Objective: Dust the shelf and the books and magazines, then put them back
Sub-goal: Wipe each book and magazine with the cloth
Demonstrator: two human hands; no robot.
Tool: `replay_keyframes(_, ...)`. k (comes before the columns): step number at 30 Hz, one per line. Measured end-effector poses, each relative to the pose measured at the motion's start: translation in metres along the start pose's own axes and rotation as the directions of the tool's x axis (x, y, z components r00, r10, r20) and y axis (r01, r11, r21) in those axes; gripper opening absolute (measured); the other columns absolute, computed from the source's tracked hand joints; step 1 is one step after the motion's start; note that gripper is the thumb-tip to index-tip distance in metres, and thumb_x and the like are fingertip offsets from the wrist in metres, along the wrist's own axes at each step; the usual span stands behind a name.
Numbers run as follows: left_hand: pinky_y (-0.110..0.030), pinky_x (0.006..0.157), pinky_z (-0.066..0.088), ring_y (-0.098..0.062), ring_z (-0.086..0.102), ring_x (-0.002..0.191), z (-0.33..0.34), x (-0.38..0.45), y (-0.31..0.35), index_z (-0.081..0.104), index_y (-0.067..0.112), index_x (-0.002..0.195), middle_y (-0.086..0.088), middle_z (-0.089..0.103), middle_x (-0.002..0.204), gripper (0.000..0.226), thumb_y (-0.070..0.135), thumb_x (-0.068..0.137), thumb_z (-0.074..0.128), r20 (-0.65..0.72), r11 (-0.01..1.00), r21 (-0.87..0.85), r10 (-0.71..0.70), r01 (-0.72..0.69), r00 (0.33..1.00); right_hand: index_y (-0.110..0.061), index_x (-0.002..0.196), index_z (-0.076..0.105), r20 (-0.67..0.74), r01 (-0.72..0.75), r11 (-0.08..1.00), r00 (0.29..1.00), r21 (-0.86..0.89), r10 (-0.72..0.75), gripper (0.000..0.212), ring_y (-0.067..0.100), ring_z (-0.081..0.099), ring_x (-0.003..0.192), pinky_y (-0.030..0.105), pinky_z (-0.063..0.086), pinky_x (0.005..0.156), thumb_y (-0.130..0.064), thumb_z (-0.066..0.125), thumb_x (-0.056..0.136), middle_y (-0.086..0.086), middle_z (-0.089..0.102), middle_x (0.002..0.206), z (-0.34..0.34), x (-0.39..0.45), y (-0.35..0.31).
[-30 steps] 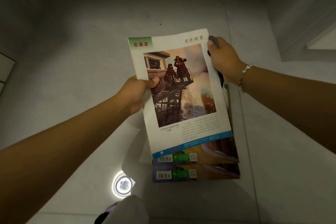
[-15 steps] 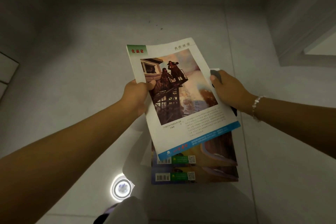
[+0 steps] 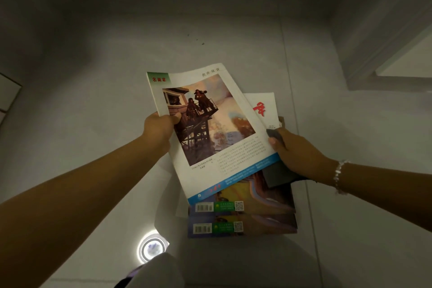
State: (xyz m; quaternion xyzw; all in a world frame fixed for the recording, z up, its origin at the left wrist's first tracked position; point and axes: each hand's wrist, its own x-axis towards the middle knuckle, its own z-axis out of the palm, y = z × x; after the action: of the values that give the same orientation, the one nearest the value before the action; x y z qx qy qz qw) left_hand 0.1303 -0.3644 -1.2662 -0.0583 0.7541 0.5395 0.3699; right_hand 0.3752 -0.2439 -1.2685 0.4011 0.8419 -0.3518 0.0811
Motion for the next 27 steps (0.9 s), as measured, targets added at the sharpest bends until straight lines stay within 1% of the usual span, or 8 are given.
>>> replay_keyframes(2,-0.04,0.083,0.046,-0.026,0.057,0.091,-0.001,-0.002,-0.004,0.06,0.009,0.109,-0.009,0.061,0.1,0.022,0.001,0.089,0.06,-0.021,1.0,-0.011,-0.005,0.005,1.0,-0.011,0.136,0.043,0.001,-0.027,1.0,1.0,0.007,0.027,0.042,0.025,0.054,0.114,0.029,0.041,0.094,-0.03,0.032,0.101,0.013,0.054,0.131,0.001,-0.006,0.001)
replay_keyframes(5,-0.042,0.087,0.047,-0.028,0.057,0.096,-0.007,-0.001,-0.005,0.06,0.005,0.116,-0.01,0.061,0.104,0.029,0.0,0.088,0.061,-0.035,1.0,-0.01,-0.008,0.008,0.999,-0.008,0.132,0.045,0.02,-0.054,0.998,0.998,-0.033,0.055,0.04,0.025,0.055,0.113,0.024,0.04,0.088,-0.03,0.031,0.102,0.013,0.054,0.131,0.001,-0.017,0.003)
replay_keyframes(10,-0.042,0.084,0.046,-0.028,0.057,0.094,-0.015,0.0,-0.005,0.059,0.006,0.117,-0.011,0.061,0.106,0.029,0.001,0.088,0.062,-0.022,0.999,0.021,-0.029,0.03,0.999,-0.01,0.129,0.046,0.009,-0.087,0.994,0.996,-0.063,0.088,0.036,0.024,0.056,0.109,0.018,0.035,0.081,-0.029,0.03,0.102,0.012,0.058,0.125,-0.001,-0.032,0.014)
replay_keyframes(15,-0.046,0.092,0.047,-0.031,0.058,0.1,-0.016,-0.003,-0.004,0.057,0.006,0.122,-0.013,0.062,0.112,0.033,0.004,0.089,0.062,-0.02,0.999,0.036,-0.024,0.025,0.999,-0.008,0.125,0.047,-0.106,-0.135,0.99,0.986,-0.036,0.131,0.037,0.028,0.057,0.104,0.023,0.036,0.08,-0.03,0.03,0.102,0.016,0.059,0.12,-0.015,-0.035,0.012)
replay_keyframes(19,-0.052,0.098,0.044,-0.033,0.057,0.108,-0.015,-0.005,0.002,0.057,0.007,0.12,-0.013,0.062,0.116,0.032,0.005,0.088,0.063,-0.006,0.999,0.044,-0.008,0.008,1.0,-0.008,0.126,0.045,-0.102,-0.088,0.996,0.991,0.02,0.09,0.036,0.026,0.056,0.106,0.024,0.039,0.08,-0.03,0.03,0.102,0.015,0.057,0.125,-0.023,-0.029,0.0)
replay_keyframes(23,-0.047,0.089,0.048,-0.031,0.059,0.1,-0.012,-0.014,0.014,0.058,0.01,0.112,-0.015,0.063,0.115,0.023,0.004,0.09,0.058,0.081,0.999,0.038,0.026,-0.029,0.996,-0.01,0.13,0.044,-0.103,-0.011,0.995,0.994,0.098,0.021,0.036,0.026,0.054,0.115,0.023,0.037,0.087,-0.029,0.034,0.102,0.012,0.054,0.132,-0.019,-0.018,-0.019)
replay_keyframes(25,-0.043,0.083,0.05,-0.03,0.061,0.097,-0.008,-0.023,0.022,0.057,0.01,0.117,-0.014,0.064,0.112,0.025,0.008,0.092,0.053,0.168,0.997,0.054,0.037,-0.046,0.985,-0.011,0.131,0.045,-0.122,0.044,0.99,0.992,0.137,-0.027,0.036,0.025,0.054,0.115,0.023,0.037,0.088,-0.028,0.036,0.101,0.012,0.055,0.13,-0.018,-0.014,-0.03)
replay_keyframes(27,-0.036,0.07,0.053,-0.025,0.064,0.089,-0.005,-0.032,0.033,0.057,0.011,0.12,-0.011,0.066,0.105,0.026,0.017,0.095,0.052,0.256,0.988,0.119,0.064,-0.097,0.964,-0.012,0.131,0.046,-0.144,0.108,0.976,0.986,0.19,-0.081,0.035,0.024,0.054,0.114,0.02,0.037,0.088,-0.027,0.038,0.101,0.01,0.056,0.128,-0.018,-0.011,-0.042)
